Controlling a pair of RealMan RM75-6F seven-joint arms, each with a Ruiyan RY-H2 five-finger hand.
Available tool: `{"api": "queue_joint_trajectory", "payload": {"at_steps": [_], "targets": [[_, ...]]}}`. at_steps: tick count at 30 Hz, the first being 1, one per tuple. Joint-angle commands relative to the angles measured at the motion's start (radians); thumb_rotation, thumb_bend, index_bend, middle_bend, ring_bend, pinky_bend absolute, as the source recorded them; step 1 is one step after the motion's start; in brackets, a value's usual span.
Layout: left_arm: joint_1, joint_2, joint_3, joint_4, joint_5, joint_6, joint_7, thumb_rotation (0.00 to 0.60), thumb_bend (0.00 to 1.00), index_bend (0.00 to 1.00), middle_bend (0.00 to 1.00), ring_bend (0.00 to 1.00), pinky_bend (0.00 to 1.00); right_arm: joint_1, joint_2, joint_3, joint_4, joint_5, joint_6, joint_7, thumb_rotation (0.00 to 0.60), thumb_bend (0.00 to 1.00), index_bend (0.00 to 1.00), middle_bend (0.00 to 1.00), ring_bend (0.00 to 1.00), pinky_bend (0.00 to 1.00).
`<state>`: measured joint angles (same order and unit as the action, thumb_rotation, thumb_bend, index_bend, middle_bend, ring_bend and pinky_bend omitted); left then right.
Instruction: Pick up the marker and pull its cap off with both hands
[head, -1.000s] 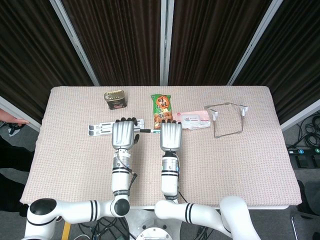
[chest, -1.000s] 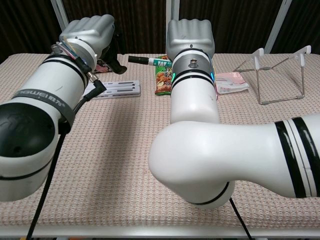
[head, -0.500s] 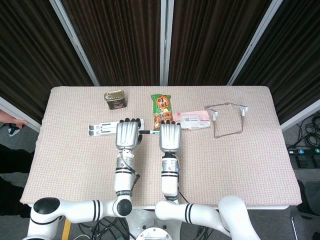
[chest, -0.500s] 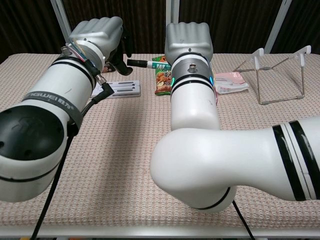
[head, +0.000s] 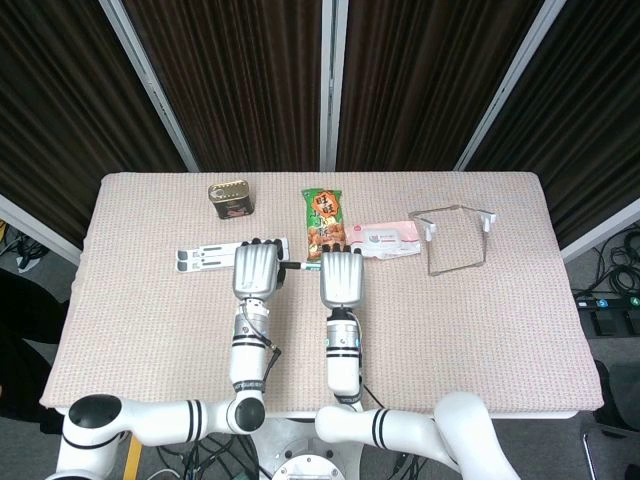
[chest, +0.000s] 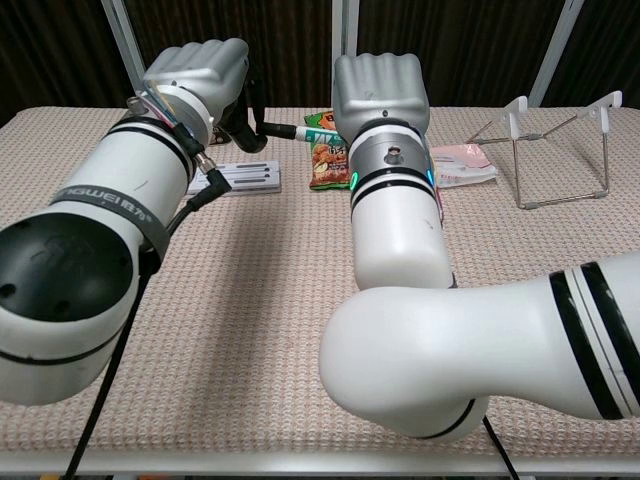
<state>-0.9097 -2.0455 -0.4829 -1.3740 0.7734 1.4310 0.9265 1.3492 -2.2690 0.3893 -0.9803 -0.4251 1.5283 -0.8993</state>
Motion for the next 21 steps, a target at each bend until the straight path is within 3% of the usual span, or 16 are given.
{"api": "queue_joint_trajectory", "payload": {"at_steps": [1,13,21], "targets": [[-0.003,-0.002,-0.001,0.002,0.0,-0.003,-0.003,0.6,0.34,0.56,0.57,0.47,0.53,0.002,0.0,-0.002,0.001,0.002,0.002,0.003,0.6,0.33,0.62,0.62,0.53,0.59],[0.009,0.017,0.017,-0.022,0.006,-0.023,-0.024,0.6,0.38,0.63,0.64,0.53,0.58,-0.01,0.0,-0.015,0.007,-0.001,0.01,-0.001,0.6,0.33,0.62,0.62,0.53,0.59],[0.095,0.148,0.072,-0.131,0.051,-0.076,-0.14,0.6,0.39,0.68,0.7,0.59,0.63,-0.11,0.018,-0.043,-0.024,-0.096,0.051,-0.021,0.6,0.33,0.63,0.62,0.53,0.59]]}}
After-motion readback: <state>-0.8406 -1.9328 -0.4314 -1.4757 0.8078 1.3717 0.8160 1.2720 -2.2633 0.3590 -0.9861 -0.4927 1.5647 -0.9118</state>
